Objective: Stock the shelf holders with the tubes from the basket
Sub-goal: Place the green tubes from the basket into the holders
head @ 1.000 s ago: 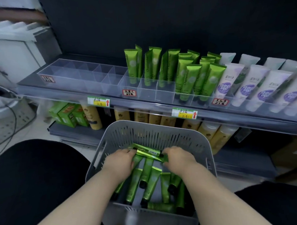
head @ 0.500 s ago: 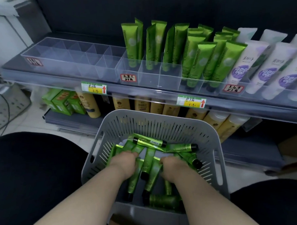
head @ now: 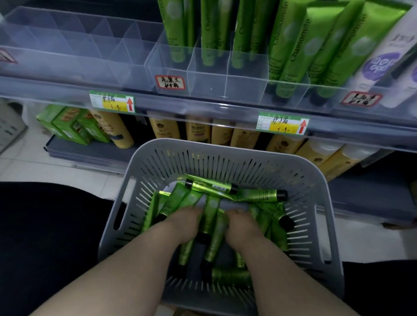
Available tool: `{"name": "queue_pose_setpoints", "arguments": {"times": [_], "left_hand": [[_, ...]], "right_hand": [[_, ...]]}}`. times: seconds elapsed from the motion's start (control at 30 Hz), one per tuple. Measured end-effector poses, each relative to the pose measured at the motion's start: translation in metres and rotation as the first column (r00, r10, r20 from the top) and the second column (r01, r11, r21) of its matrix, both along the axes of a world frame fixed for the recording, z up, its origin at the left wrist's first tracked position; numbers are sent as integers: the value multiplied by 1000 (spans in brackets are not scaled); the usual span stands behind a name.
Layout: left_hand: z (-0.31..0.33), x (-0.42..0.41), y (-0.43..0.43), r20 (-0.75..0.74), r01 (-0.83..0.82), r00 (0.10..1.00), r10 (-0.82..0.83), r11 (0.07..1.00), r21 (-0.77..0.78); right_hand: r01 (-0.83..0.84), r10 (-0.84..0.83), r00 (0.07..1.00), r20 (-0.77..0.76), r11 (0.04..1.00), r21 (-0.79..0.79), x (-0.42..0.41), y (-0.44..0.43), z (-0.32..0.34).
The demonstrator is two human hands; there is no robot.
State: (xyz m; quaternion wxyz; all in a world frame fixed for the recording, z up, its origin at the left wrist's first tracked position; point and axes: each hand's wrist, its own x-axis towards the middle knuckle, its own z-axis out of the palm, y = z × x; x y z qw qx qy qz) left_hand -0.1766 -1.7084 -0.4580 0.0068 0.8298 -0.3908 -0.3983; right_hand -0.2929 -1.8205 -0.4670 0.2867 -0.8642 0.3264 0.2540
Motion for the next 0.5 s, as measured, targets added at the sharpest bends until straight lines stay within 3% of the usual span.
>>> {"name": "queue_pose_setpoints", "arguments": {"times": [0.13, 0.33, 0.5], "left_hand": [[-12, 4, -4, 114, 142, 983, -146, 989, 42], [-11, 8, -20, 239, 274, 914, -329, 933, 236], [-13, 7, -24, 188, 217, 945, -269, 942, 258]], "right_hand": [[-38, 37, 999, 20, 999, 27, -1, 1, -15], [-35, 34, 999, 41, 999, 35, 2, -1, -25], [-26, 25, 1000, 17, 998, 50, 1, -9, -21]]}}
